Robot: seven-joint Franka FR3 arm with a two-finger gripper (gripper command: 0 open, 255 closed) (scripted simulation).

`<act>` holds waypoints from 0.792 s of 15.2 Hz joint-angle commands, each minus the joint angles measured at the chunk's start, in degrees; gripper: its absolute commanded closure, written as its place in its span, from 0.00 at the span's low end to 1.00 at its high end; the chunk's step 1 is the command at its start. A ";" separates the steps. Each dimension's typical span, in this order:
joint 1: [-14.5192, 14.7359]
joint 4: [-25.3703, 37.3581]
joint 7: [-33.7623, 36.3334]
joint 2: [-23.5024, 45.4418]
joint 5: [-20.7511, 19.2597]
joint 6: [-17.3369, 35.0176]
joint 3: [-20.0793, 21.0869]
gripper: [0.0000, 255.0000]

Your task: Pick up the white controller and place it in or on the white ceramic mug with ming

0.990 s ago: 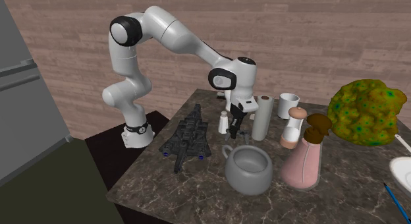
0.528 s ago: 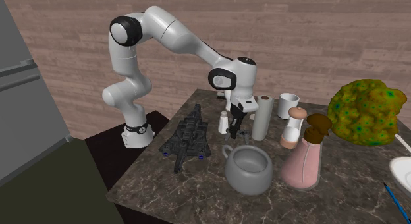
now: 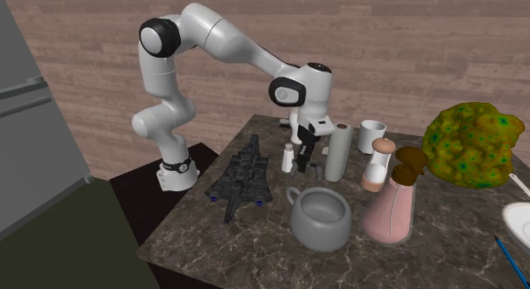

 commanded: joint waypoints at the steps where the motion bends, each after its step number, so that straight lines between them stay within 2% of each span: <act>1: -0.07 0.87 -0.25 -0.77 0.34 -1.62 0.03 1.00; 12: -0.25 6.28 -1.02 -3.53 1.43 -9.62 0.09 1.00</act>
